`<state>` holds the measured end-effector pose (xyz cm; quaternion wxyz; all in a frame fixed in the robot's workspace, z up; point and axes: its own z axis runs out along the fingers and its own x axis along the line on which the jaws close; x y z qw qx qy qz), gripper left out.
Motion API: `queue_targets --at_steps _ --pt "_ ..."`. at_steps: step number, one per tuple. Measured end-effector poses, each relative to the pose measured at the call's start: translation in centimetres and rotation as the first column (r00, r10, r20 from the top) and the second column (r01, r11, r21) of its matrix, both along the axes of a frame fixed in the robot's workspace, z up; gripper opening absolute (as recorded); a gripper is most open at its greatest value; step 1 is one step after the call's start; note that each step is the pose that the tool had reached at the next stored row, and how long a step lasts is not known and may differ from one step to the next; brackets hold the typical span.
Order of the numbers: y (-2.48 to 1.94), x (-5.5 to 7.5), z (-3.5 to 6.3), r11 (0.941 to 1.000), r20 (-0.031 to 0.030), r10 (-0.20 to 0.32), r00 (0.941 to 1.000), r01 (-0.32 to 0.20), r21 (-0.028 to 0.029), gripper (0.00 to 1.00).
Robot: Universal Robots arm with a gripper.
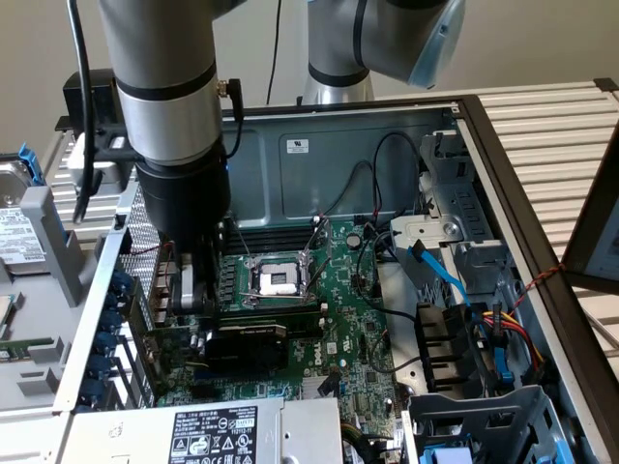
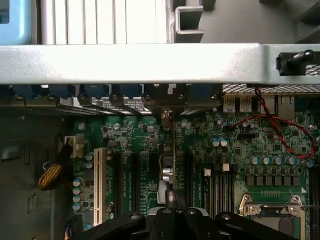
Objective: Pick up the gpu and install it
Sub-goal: 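Press down on the gpu until it lock into place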
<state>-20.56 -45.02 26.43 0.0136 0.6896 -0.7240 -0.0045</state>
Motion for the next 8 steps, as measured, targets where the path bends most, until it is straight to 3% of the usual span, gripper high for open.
queue_targets --at_steps 6,8 --pt "0.02 -0.1 0.28 1.0000 0.0012 -0.001 1.0000 0.001 -0.0010 0.11" --pt "0.01 -0.1 1.21 1.0000 0.0002 0.000 1.0000 0.000 -0.0068 0.11"
